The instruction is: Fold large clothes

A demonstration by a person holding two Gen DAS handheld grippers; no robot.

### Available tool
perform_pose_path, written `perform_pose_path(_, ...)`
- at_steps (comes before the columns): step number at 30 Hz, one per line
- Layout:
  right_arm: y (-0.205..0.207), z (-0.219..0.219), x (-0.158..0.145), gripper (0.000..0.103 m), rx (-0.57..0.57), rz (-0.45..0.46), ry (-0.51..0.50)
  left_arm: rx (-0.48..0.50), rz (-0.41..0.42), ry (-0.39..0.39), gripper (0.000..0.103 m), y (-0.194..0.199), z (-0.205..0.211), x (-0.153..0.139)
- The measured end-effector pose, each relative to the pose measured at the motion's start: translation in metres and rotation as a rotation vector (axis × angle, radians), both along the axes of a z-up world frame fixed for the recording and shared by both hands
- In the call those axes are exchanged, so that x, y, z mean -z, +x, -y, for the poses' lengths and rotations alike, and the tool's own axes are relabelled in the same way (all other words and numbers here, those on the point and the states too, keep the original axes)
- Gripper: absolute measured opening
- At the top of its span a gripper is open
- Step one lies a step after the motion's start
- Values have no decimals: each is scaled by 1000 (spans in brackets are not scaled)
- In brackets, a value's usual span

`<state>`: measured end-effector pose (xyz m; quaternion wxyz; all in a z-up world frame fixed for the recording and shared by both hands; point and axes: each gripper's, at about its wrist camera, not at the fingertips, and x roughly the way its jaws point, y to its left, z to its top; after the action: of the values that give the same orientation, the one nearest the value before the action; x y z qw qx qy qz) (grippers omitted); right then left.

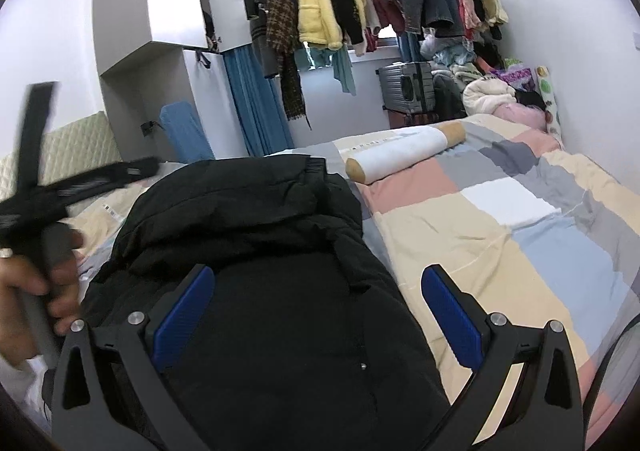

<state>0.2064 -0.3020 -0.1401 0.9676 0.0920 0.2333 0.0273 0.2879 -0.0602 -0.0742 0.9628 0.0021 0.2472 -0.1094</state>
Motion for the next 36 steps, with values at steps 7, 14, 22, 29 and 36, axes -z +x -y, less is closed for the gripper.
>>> perform_pose_path(7,-14,-19,-12,103,-43,10,-24,-52,8,-60,88,-62,-63,-10)
perform_pose_path(14,-51,-30,-35,103,-48,47,-30,-134,39,-137,88,-120,-120,1)
perform_pose_path(22,-73,-54,-42,103,-102,83,-64,-204,19,-168,88,-152,-161,26)
perform_pose_path(29,-57,-61,-29,103,-170,0,-49,-240,-79,-188,88,-151,-180,60)
perform_pose_path(36,-8,-41,-14,103,-244,-220,-65,-256,-144,-207,88,-142,-188,74)
